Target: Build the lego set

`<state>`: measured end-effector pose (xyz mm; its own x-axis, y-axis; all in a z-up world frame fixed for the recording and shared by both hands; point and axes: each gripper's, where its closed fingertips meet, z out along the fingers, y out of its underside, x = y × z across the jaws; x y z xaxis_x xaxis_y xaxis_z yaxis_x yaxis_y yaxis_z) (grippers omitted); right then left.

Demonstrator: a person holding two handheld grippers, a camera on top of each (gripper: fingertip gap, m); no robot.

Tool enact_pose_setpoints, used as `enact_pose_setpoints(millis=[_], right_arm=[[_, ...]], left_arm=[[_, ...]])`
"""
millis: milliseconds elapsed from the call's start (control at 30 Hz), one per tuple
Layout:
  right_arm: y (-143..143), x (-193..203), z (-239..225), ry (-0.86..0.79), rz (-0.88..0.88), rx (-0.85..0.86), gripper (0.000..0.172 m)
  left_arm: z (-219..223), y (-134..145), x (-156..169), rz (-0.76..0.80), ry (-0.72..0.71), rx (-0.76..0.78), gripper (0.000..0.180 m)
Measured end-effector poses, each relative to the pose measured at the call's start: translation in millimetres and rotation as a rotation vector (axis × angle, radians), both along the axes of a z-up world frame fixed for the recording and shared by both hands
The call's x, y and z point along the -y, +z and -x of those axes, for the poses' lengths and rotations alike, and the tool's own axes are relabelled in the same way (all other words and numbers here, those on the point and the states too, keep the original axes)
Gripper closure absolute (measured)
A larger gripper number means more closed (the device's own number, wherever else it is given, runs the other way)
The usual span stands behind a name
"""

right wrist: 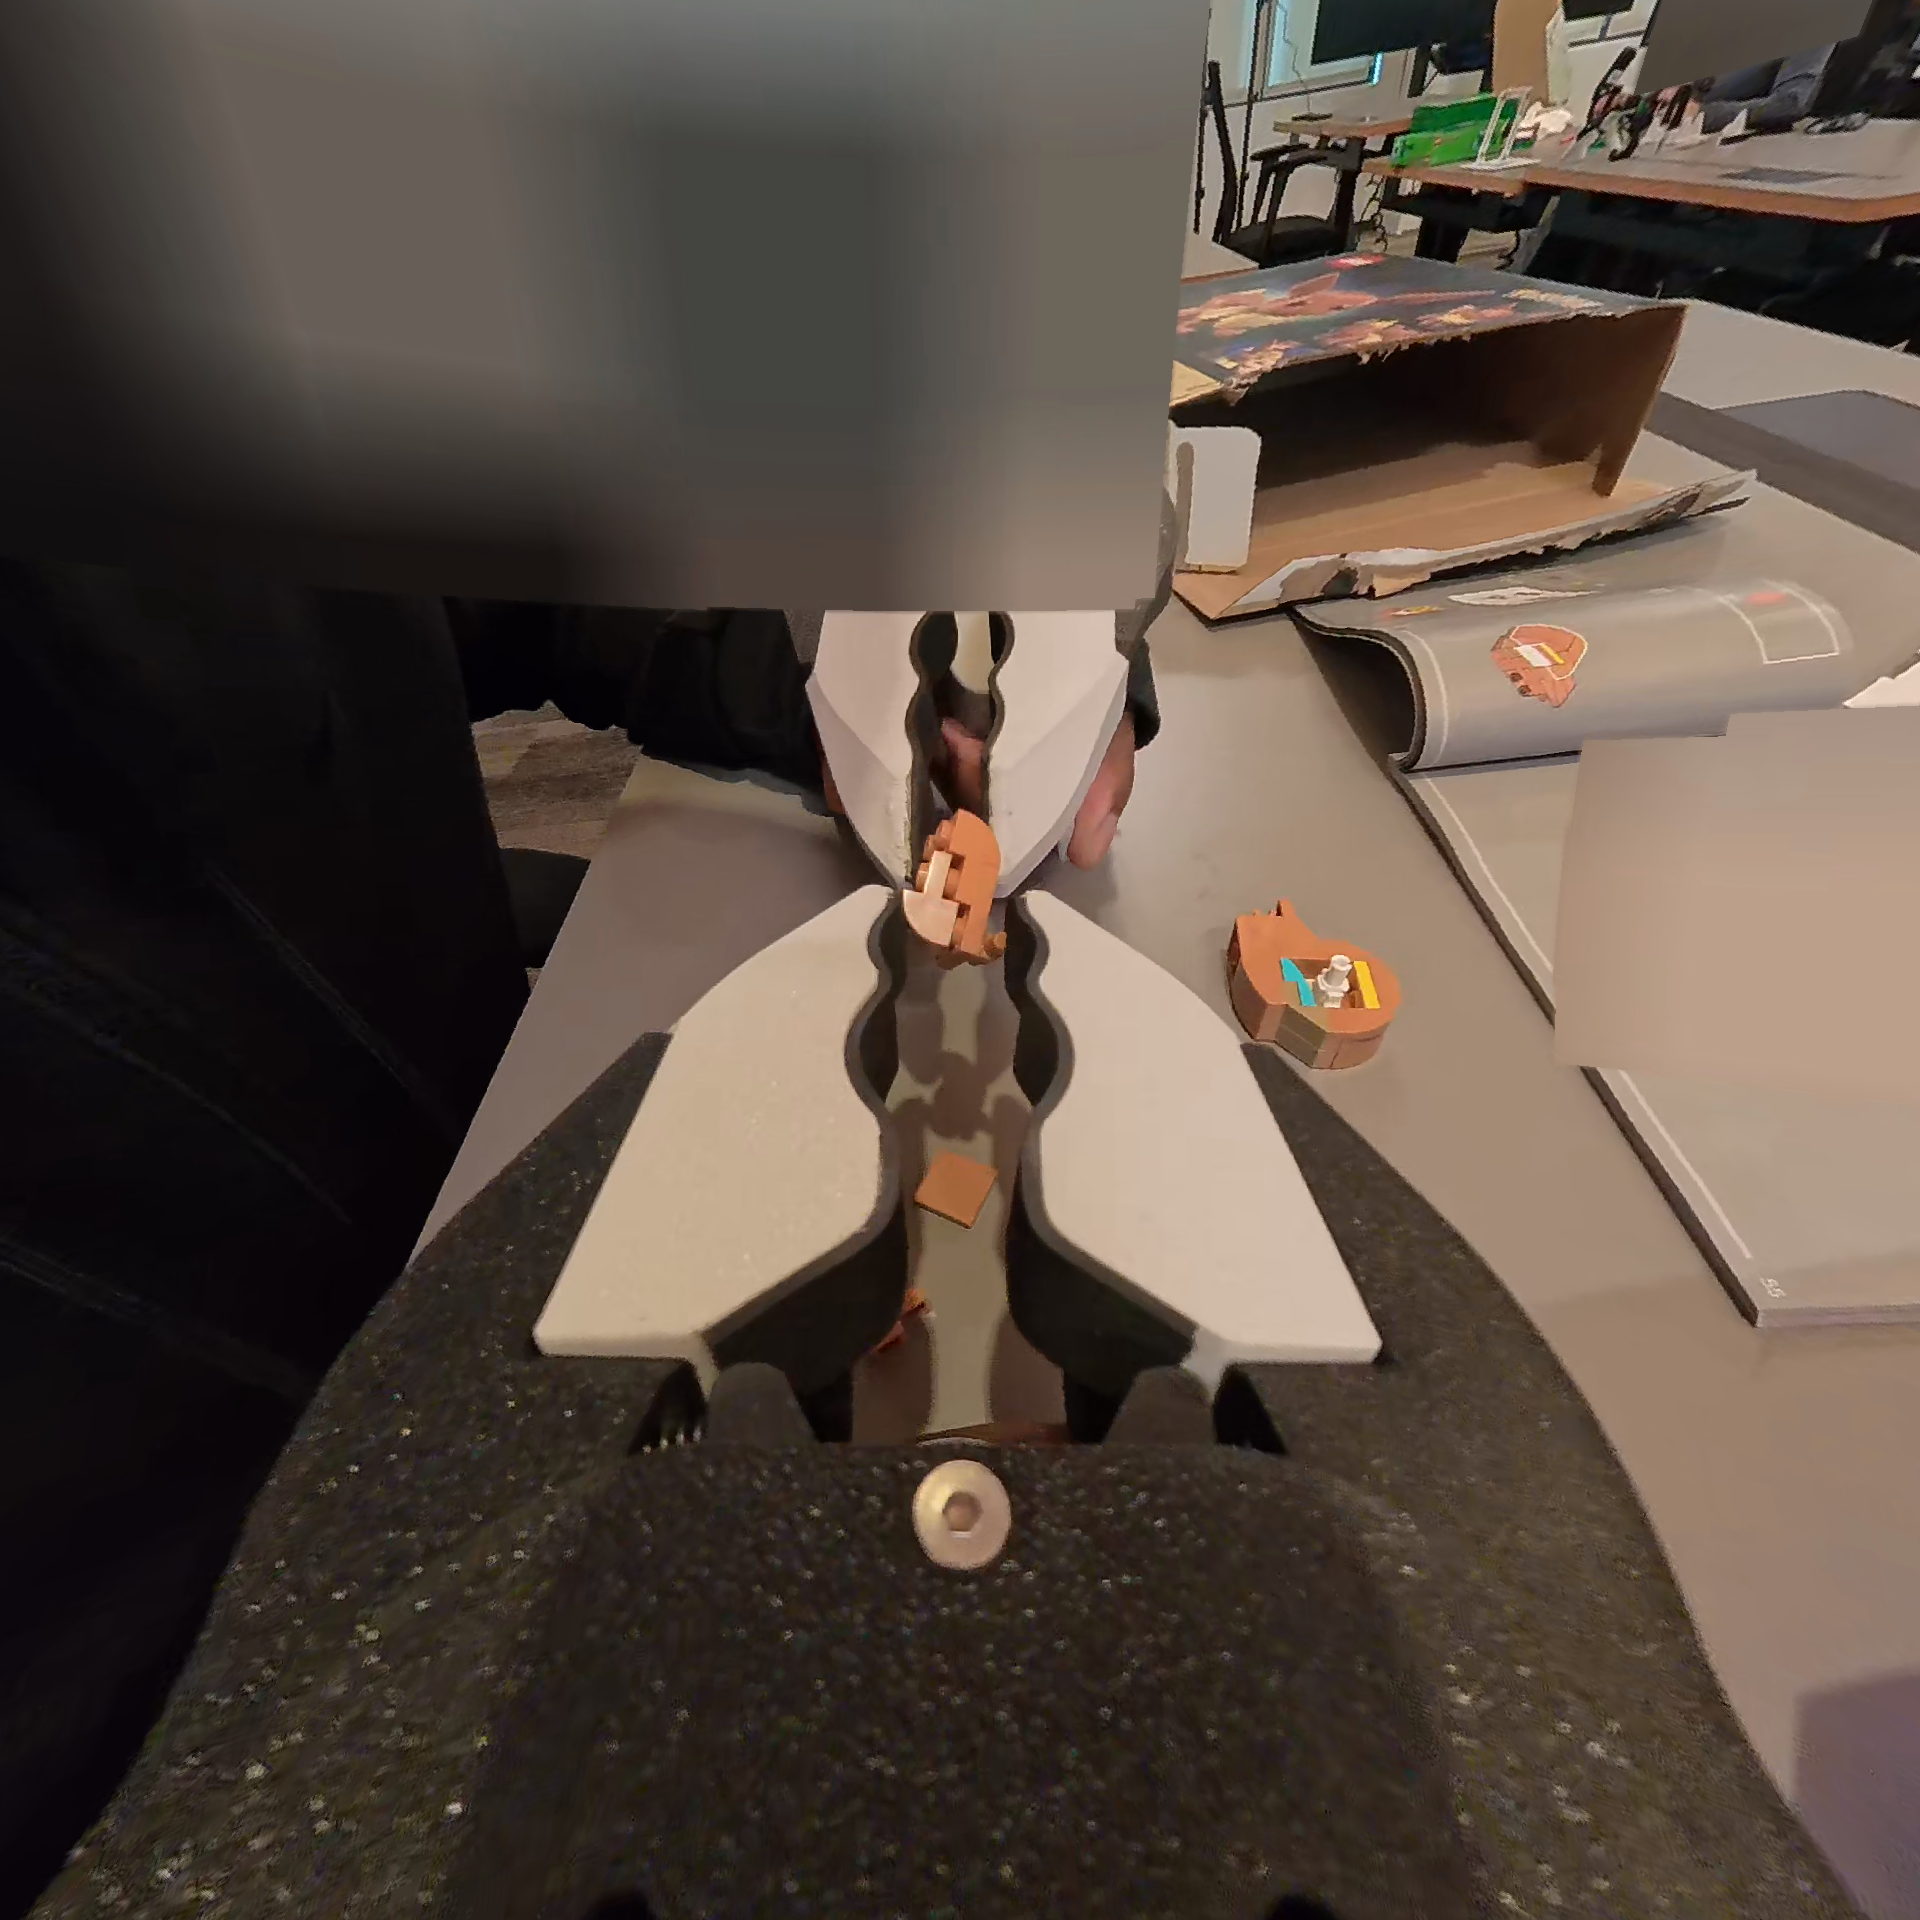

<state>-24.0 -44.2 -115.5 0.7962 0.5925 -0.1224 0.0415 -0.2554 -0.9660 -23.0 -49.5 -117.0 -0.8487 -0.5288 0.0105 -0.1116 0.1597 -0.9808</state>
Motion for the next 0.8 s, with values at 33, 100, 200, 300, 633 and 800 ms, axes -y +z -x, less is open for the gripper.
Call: enact_pose_setpoints(millis=[33, 100, 200, 300, 633, 800], right_arm=[[0, 0, 0, 0.003, 0.003, -0.001, 0.154], [0, 1, 2, 0.01, 0.008, -0.005, 0.154], [-1, 2, 4, 0.027, 0.014, 0.0, 0.154], [-1, 2, 3, 0.018, 0.01, 0.005, 0.155], [0, -7, -7, -0.052, 0.019, -0.043, 0.152], [-1, -8, -10, -0.08, -0.003, 0.036, 0.149]], left_arm=[[0, 0, 0, -0.003, -0.002, 0.006, 0.17], [1, 0, 1, -0.007, -0.008, 0.017, 0.17], [3, 0, 2, -0.017, -0.021, 0.033, 0.17], [1, 0, 2, -0.016, -0.01, 0.04, 0.17], [-8, 2, -6, 0.022, 0.074, -0.008, 0.171], [-11, -2, -6, -0.013, 0.105, -0.002, 0.171]])
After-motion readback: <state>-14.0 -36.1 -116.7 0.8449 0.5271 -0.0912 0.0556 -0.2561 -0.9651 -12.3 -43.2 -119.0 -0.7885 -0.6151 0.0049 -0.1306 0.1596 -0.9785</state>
